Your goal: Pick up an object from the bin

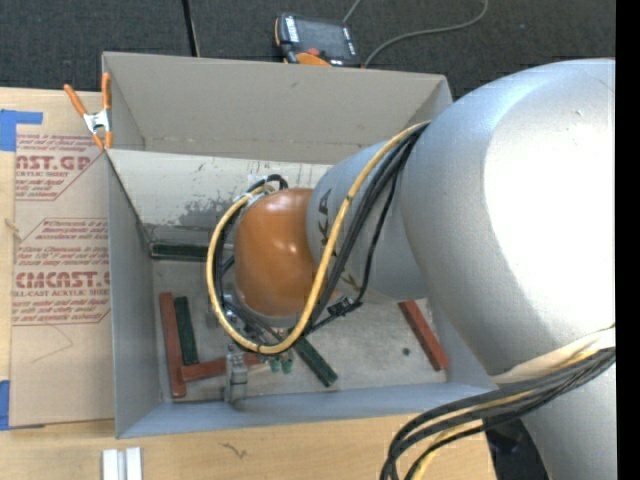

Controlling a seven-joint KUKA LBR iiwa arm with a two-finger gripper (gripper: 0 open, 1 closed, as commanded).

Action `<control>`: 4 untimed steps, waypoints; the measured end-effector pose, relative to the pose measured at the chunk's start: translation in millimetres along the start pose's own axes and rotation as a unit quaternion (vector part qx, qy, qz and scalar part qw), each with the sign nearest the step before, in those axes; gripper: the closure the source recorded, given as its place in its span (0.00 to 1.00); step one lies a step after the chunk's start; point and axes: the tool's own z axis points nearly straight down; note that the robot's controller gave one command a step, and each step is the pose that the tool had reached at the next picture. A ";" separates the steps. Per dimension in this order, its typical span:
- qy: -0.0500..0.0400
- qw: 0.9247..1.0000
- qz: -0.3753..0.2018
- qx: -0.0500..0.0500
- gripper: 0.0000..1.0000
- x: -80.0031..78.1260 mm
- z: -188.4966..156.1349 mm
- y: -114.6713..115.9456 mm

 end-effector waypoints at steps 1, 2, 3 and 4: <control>-0.002 1.000 0.000 -0.001 1.00 -1.0 -3.9 1.0; -0.004 0.994 -0.111 -0.001 1.00 -6.3 -49.3 -18.0; -0.003 0.998 -0.057 -0.002 1.00 -68.1 -10.1 3.8; -0.002 0.995 -0.097 0.000 1.00 -41.7 -3.8 -15.5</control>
Offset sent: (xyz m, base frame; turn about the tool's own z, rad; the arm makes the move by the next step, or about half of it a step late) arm 0.0000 0.0000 0.0000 0.0000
